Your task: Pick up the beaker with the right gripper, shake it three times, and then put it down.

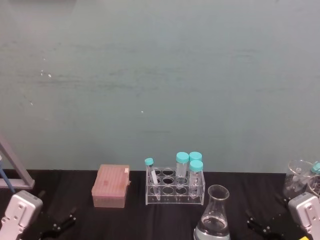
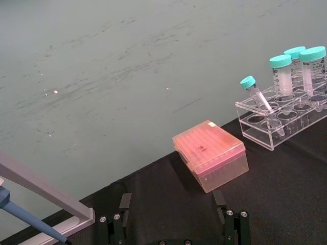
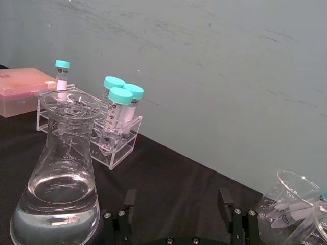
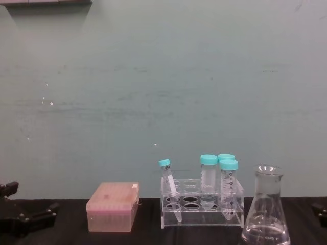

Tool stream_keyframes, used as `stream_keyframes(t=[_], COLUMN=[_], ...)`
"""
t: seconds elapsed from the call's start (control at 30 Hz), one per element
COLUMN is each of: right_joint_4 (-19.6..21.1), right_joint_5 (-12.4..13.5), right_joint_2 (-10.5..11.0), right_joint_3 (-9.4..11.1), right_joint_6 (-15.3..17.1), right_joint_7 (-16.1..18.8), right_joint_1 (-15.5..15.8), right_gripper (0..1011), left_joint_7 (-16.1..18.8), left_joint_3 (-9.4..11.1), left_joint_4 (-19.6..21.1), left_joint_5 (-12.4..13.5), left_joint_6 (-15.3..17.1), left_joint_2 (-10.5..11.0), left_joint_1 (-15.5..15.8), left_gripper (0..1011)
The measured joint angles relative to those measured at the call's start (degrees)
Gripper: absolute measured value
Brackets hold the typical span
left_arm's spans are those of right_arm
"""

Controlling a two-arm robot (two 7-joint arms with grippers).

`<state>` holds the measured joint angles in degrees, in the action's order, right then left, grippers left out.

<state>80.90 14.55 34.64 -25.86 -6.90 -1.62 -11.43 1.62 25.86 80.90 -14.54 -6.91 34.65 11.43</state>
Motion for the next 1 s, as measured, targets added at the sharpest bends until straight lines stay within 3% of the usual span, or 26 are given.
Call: stream_keyframes(t=[1.0], right_joint_4=[0.0], right_joint_5=[0.0], right_joint_2=[0.0], right_joint_3=[0.0], right_joint_6=[0.0], right_joint_7=[0.0], right_joint_1=[0.0], right_gripper=[1000], left_joint_7=[0.0], left_joint_3=[0.0], left_joint_4=[0.0], left_joint_5=[0.0], left_joint_6=[0.0], left_joint_2=[0.0], left_joint_1=[0.0], left_gripper=[1000])
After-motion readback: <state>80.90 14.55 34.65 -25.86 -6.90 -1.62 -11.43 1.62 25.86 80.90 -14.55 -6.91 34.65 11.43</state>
